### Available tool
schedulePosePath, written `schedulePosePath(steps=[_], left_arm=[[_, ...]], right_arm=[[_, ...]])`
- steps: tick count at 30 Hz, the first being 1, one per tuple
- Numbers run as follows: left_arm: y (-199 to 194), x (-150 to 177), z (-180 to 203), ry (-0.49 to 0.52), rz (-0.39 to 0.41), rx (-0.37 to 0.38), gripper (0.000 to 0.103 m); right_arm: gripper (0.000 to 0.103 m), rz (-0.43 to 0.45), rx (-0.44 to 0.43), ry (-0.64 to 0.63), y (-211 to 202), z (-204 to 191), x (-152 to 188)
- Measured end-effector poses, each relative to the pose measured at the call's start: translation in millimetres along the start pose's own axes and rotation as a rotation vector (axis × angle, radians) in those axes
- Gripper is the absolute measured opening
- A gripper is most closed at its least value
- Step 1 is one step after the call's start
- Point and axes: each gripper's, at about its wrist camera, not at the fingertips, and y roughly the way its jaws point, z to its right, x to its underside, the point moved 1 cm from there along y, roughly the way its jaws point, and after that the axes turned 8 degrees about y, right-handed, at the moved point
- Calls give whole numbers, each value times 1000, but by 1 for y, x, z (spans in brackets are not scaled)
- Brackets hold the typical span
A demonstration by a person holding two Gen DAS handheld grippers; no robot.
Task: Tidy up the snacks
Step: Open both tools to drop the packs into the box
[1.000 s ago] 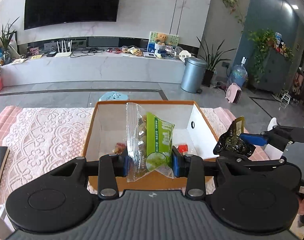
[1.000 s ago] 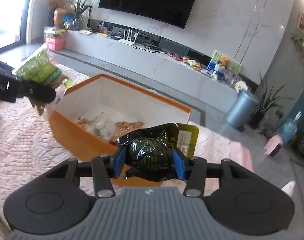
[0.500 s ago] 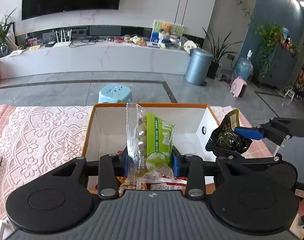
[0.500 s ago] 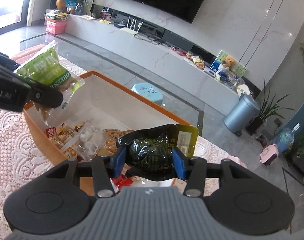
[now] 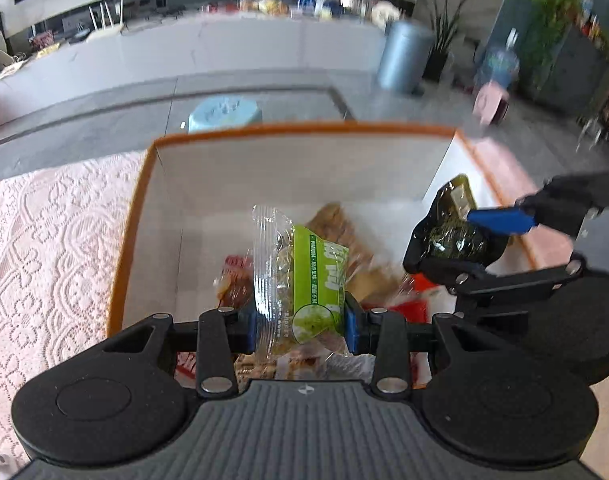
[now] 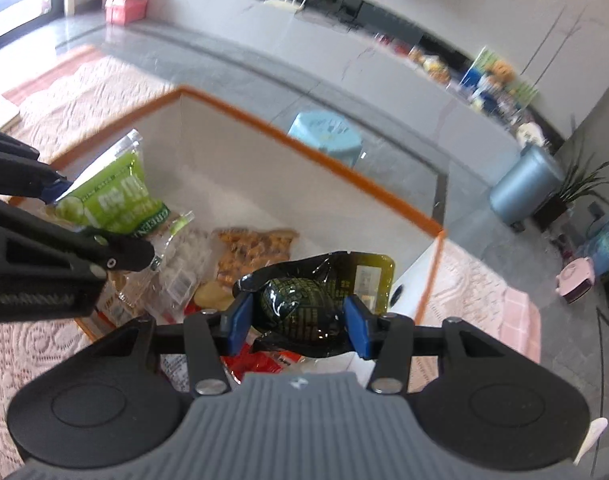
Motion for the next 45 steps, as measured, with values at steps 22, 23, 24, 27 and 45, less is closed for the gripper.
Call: schedulePosePath(steps=[22,23,24,27,45], left_arm=[[39,-11,10,107,-104,32,52],[39,-11,10,104,-104,32,54],[38,-11,8,100,-102,28,57],[37,-11,6,91,-94,17,64],[-8,-10,13,109,24,-24,82]], right_arm=[[50,-175,-18,-122,55,-11,4],[50,-174,-16,-126,55,-12,5],[50,-174,-15,-130,55,-12,5],[51,-179,-13,-119,54,-11,4],[77,-108,86,-137,18,-7,1]])
